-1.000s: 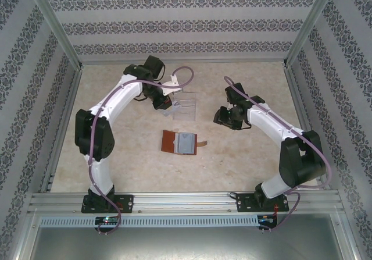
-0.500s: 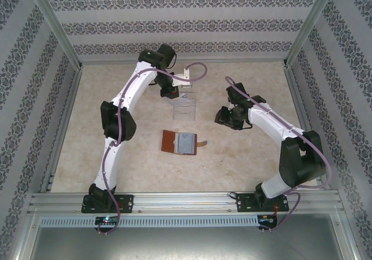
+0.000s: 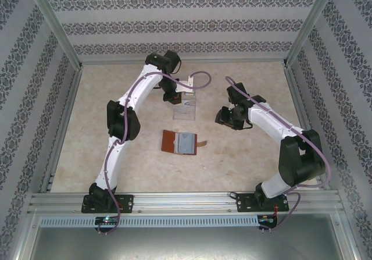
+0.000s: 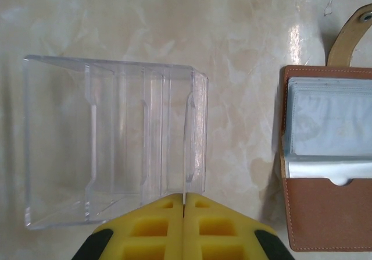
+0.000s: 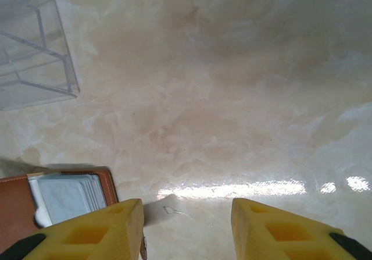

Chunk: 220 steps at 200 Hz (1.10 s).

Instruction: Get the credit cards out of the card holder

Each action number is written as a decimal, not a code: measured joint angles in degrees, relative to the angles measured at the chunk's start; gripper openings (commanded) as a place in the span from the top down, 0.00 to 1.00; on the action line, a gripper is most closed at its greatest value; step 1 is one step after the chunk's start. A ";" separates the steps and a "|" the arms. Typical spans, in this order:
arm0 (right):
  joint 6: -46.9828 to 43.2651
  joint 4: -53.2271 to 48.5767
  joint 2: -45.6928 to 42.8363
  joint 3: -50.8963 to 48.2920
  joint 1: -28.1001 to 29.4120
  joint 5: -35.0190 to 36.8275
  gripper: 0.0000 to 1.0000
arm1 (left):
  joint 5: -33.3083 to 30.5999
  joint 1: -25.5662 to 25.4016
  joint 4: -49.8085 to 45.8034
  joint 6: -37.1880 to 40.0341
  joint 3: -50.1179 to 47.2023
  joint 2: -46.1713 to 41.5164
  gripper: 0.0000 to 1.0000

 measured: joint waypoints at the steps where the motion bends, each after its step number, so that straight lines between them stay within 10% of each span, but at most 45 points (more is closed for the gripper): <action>1: 0.00 0.00 0.02 0.00 0.00 0.00 0.55 | 0.00 0.00 0.00 0.02 0.00 0.13 1.00; 220: -0.63 0.04 1.60 0.00 0.00 -0.70 0.55 | -6.12 -3.69 -5.95 -0.35 0.22 2.78 1.00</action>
